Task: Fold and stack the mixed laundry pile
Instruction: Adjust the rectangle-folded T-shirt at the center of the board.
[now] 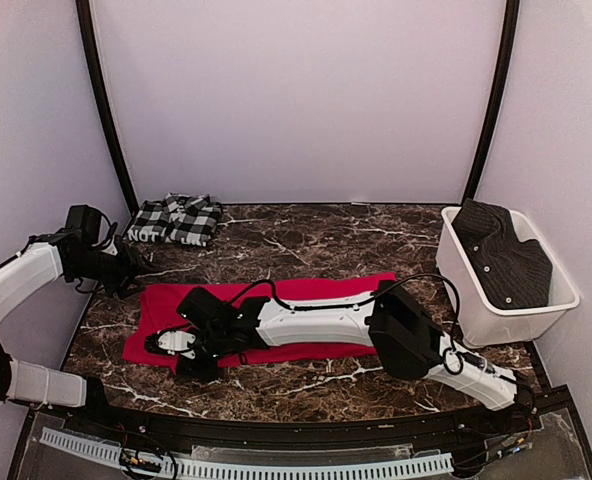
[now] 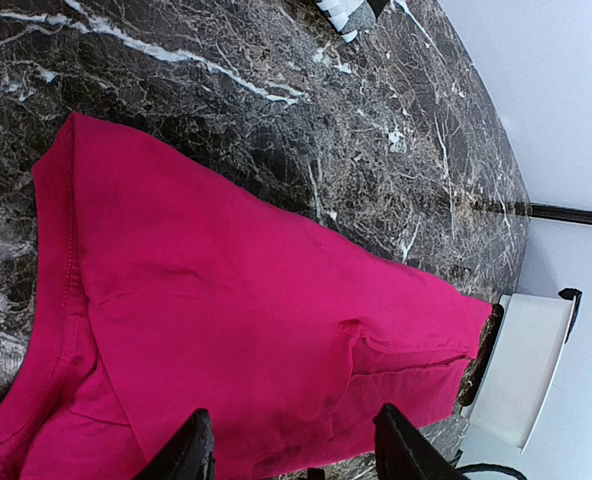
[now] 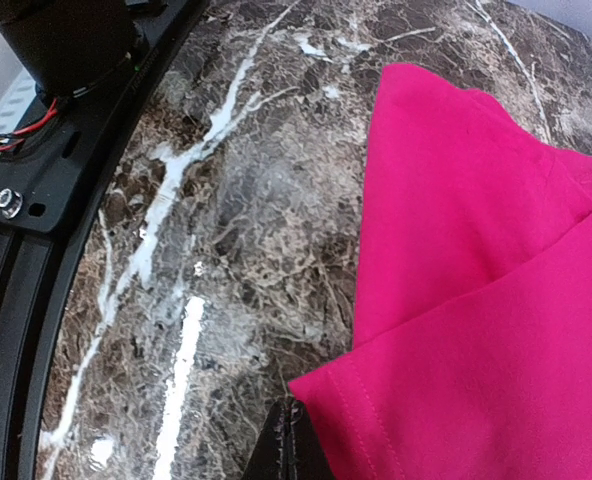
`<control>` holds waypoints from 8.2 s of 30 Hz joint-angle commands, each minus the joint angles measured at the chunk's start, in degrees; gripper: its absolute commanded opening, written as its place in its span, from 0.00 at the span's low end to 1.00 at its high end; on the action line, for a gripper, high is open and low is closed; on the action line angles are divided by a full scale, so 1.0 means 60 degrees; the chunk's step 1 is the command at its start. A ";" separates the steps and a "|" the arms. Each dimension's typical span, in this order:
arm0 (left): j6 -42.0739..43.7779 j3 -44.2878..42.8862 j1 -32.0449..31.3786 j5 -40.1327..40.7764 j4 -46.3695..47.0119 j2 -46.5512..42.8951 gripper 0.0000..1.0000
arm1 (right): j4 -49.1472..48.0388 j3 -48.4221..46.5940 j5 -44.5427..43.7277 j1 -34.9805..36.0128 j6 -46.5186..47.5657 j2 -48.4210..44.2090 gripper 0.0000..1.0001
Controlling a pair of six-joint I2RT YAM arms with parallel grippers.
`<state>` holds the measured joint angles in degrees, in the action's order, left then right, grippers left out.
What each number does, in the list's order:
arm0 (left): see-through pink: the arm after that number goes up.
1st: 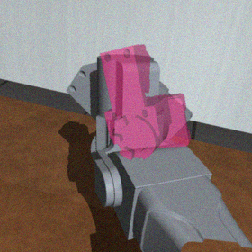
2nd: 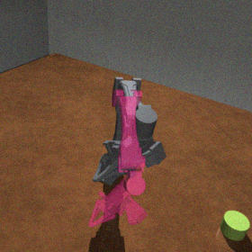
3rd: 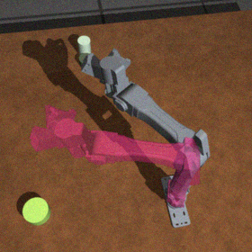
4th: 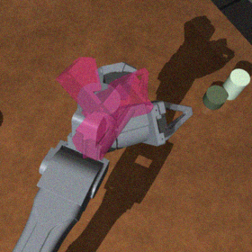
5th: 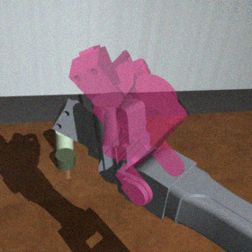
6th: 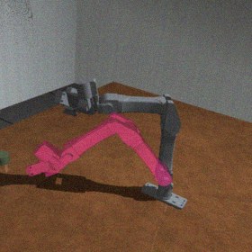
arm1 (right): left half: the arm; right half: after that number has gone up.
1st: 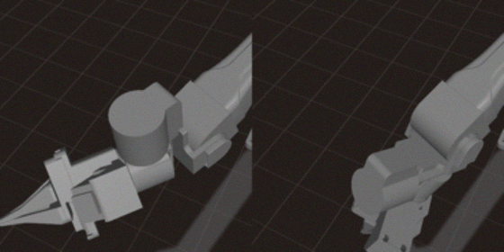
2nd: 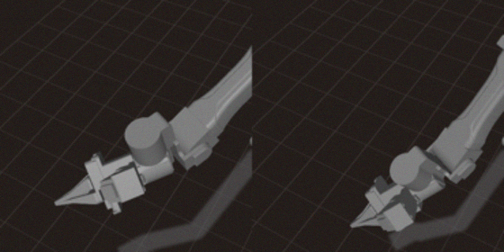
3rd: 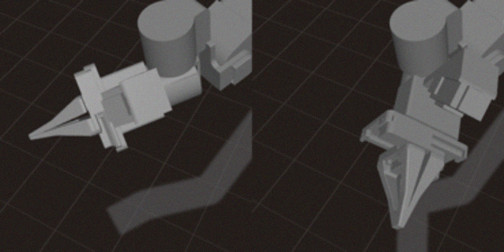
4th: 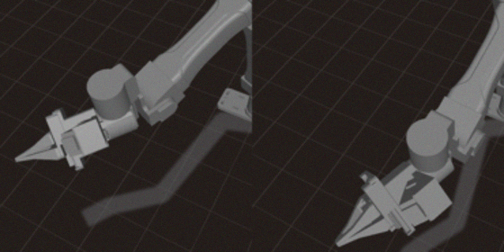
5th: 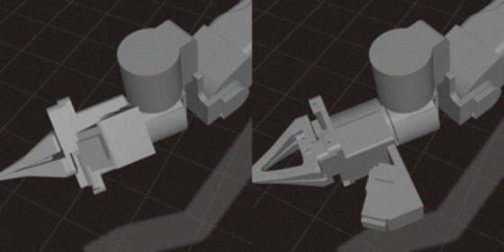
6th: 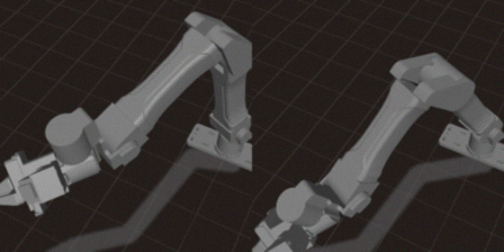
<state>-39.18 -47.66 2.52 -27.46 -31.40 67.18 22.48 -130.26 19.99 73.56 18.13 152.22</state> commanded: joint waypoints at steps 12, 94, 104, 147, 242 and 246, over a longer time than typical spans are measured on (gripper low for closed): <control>-0.0037 0.0430 -0.0077 0.0111 -0.0763 -0.1415 0.51 | -0.0682 0.0947 0.0281 -0.0382 -0.0853 -0.1390 0.00; -0.3499 0.1358 -0.5420 0.4628 -0.0101 -0.0204 0.00 | -0.3491 0.7733 0.0967 -0.3504 -0.3506 -0.6263 0.19; -0.1981 0.0446 -0.4649 0.4275 0.0821 0.1398 0.29 | -0.2981 0.8878 0.0494 -0.4228 -0.3833 -0.7081 0.21; 0.0703 -0.0936 -0.1037 0.3405 0.1418 0.3063 0.62 | 0.0395 1.1114 -0.1671 -0.7448 -0.3916 -0.8910 0.26; -0.0140 -0.0919 -0.4023 0.5003 0.0512 0.2641 0.57 | 0.1669 0.8924 -0.2162 -0.6211 -0.3080 -0.7685 0.32; -0.0458 -0.0437 -0.4263 0.4484 0.1181 0.3047 0.54 | 0.1497 0.9077 -0.1907 -0.5835 -0.3180 -0.7118 0.30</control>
<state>-38.37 -53.15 -22.63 0.97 -24.58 83.53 30.33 -76.34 5.50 36.69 -1.04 105.69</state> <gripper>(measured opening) 0.555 0.307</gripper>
